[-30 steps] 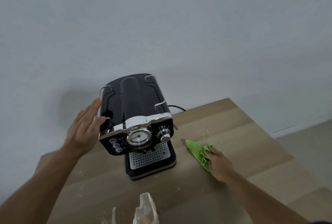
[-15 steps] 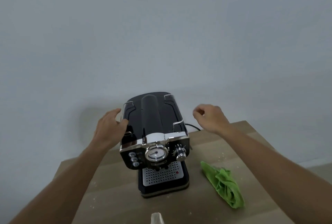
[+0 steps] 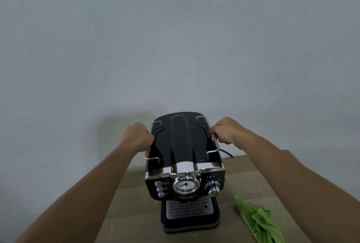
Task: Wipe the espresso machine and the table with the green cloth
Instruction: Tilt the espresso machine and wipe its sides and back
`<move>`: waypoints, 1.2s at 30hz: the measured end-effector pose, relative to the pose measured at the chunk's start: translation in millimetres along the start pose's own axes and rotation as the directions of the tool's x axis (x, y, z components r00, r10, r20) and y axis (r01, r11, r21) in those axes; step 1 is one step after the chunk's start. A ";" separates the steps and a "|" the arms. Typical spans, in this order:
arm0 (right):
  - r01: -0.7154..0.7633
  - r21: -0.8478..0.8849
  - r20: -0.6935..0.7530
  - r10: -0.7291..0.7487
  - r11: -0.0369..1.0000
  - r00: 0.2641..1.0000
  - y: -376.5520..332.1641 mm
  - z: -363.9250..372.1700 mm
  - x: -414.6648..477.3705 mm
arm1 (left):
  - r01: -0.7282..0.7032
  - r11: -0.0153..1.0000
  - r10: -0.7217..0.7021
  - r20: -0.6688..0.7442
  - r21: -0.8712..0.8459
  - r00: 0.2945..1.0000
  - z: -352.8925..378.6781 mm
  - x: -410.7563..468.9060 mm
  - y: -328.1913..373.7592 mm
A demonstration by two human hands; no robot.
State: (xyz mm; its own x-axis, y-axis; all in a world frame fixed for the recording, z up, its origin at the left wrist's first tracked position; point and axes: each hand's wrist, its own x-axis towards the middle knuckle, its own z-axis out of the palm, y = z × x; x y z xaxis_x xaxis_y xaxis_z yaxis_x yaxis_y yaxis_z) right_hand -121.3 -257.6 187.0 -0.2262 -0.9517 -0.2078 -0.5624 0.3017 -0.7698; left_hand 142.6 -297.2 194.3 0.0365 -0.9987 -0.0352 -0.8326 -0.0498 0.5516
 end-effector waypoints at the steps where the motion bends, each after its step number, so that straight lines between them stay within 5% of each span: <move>1: -0.004 0.021 0.000 0.004 1.000 1.000 0.3 1.3 -0.6 | 0.000 1.000 0.000 0.011 0.020 1.000 -1.0 1.6 -0.2; 10: -0.061 0.357 0.074 0.037 0.932 0.997 -6.5 22.0 -48.0 | -0.115 0.957 0.099 0.073 0.268 0.992 -15.5 29.1 1.9; 15: -0.148 0.621 0.101 0.108 0.770 0.989 -17.5 59.1 -86.8 | -0.243 0.895 0.212 0.123 0.374 0.970 -21.5 54.9 10.0; 27: -0.228 0.847 0.145 0.204 0.480 0.968 -65.5 138.4 -119.6 | -0.427 0.804 0.396 0.163 0.413 0.903 -6.4 93.4 26.8; 32: -0.217 0.837 0.153 0.165 0.503 0.974 -71.0 139.6 -117.2 | -0.425 0.849 0.399 0.145 0.314 0.905 3.3 100.5 20.2; 36: -0.250 0.756 0.294 0.027 0.605 0.955 -56.8 123.1 -120.8 | -0.381 0.884 0.366 0.106 0.270 0.925 -1.6 92.0 14.8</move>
State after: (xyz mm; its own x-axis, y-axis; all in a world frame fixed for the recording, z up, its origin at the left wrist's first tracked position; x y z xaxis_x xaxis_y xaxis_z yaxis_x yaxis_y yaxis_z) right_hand 35.9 -166.8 181.5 0.0030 -0.9179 -0.3969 0.3173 0.3772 -0.8701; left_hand 134.5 -389.8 200.6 -0.3296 -0.9407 0.0804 -0.8993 0.3387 0.2766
